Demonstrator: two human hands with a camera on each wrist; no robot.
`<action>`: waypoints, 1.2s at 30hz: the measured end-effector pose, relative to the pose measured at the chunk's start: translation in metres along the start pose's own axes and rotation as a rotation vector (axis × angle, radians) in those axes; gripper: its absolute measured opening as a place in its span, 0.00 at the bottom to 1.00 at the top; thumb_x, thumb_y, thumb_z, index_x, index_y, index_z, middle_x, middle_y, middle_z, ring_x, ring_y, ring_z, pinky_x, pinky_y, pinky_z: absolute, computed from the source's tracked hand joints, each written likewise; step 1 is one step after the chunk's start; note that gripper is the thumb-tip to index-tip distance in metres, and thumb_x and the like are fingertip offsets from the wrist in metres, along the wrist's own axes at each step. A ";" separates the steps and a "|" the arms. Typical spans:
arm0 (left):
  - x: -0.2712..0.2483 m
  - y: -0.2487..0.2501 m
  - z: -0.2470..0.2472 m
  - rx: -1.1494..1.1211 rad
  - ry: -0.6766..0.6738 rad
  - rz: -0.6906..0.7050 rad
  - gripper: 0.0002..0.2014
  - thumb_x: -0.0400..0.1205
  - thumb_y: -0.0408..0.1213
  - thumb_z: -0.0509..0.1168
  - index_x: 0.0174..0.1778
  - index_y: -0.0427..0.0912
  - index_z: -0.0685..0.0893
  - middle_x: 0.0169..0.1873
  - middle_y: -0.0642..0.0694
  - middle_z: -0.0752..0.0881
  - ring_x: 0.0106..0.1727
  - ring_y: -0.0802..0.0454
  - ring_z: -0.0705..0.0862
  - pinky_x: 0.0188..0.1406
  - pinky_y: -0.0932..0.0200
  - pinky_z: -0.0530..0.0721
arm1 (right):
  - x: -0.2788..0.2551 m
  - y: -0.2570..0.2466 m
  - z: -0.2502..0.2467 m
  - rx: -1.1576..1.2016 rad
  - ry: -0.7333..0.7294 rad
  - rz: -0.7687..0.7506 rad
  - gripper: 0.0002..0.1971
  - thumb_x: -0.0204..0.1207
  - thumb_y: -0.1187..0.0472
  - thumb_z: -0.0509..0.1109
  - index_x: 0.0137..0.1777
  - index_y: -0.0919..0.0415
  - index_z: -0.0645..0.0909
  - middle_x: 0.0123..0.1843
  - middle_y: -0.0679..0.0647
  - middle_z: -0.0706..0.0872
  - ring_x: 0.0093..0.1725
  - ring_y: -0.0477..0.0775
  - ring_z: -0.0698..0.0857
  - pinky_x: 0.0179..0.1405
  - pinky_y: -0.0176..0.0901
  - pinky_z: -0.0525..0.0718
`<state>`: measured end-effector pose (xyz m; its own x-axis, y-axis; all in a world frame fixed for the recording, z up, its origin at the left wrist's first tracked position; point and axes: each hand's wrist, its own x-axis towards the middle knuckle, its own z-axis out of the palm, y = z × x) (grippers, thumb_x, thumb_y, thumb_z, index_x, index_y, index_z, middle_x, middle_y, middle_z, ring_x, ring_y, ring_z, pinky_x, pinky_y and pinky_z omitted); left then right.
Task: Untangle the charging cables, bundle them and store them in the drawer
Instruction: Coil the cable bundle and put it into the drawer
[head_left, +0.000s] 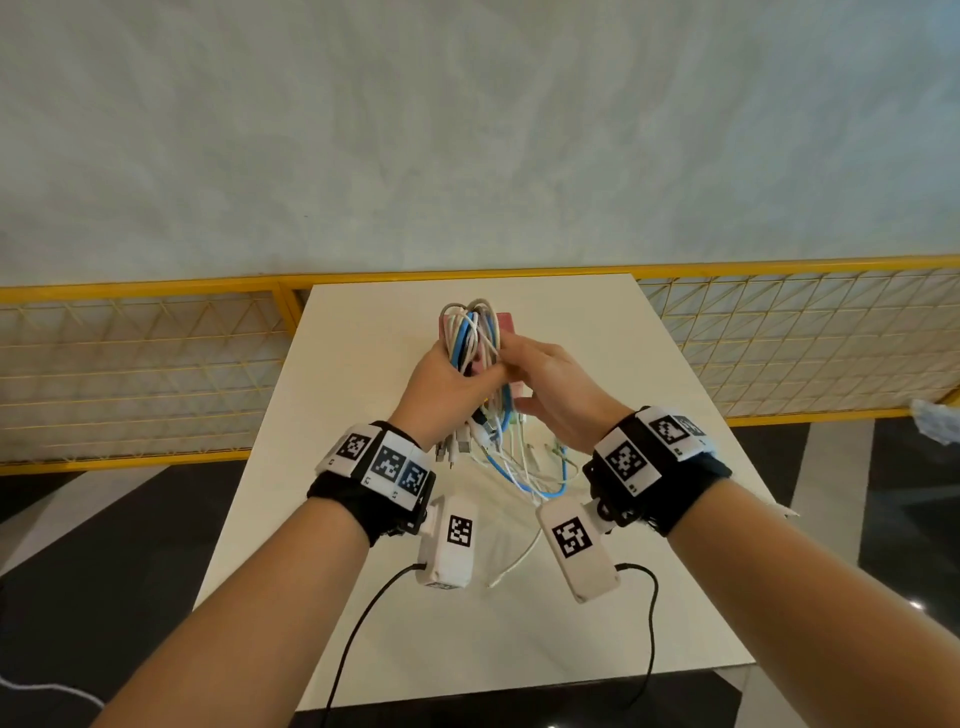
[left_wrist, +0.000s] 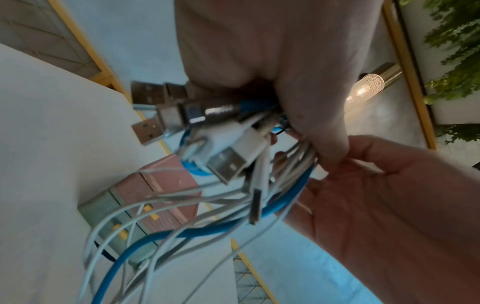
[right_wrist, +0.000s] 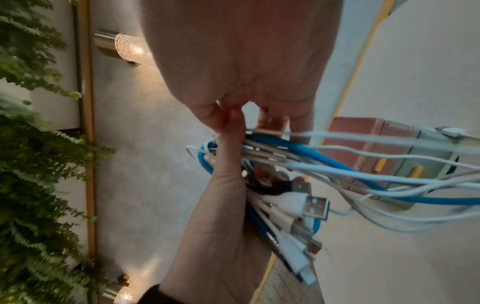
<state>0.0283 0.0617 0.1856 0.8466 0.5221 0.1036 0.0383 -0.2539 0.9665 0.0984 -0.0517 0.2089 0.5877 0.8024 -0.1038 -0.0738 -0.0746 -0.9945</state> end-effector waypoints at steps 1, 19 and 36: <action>0.000 -0.001 0.001 -0.014 0.022 -0.020 0.05 0.76 0.37 0.73 0.41 0.53 0.85 0.32 0.57 0.88 0.34 0.69 0.86 0.35 0.72 0.82 | 0.000 0.000 0.001 -0.009 -0.026 0.001 0.19 0.84 0.62 0.52 0.67 0.55 0.81 0.60 0.62 0.86 0.54 0.51 0.84 0.58 0.52 0.84; -0.004 0.036 -0.013 -0.537 0.080 0.079 0.17 0.71 0.45 0.77 0.28 0.45 0.75 0.18 0.49 0.68 0.22 0.49 0.71 0.35 0.54 0.83 | 0.015 0.039 0.008 -0.693 -0.048 -0.196 0.09 0.78 0.69 0.60 0.39 0.56 0.73 0.31 0.52 0.81 0.30 0.54 0.80 0.35 0.48 0.82; -0.015 0.052 -0.038 -0.455 -0.189 0.186 0.17 0.80 0.37 0.70 0.25 0.46 0.75 0.14 0.52 0.67 0.16 0.49 0.66 0.24 0.48 0.74 | 0.024 0.066 -0.006 -0.700 0.088 -0.044 0.11 0.79 0.66 0.63 0.39 0.54 0.81 0.31 0.48 0.83 0.28 0.45 0.78 0.31 0.41 0.81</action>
<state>-0.0029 0.0716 0.2436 0.8997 0.3352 0.2796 -0.3205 0.0726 0.9445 0.1126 -0.0408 0.1402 0.6432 0.7649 -0.0348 0.4698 -0.4302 -0.7709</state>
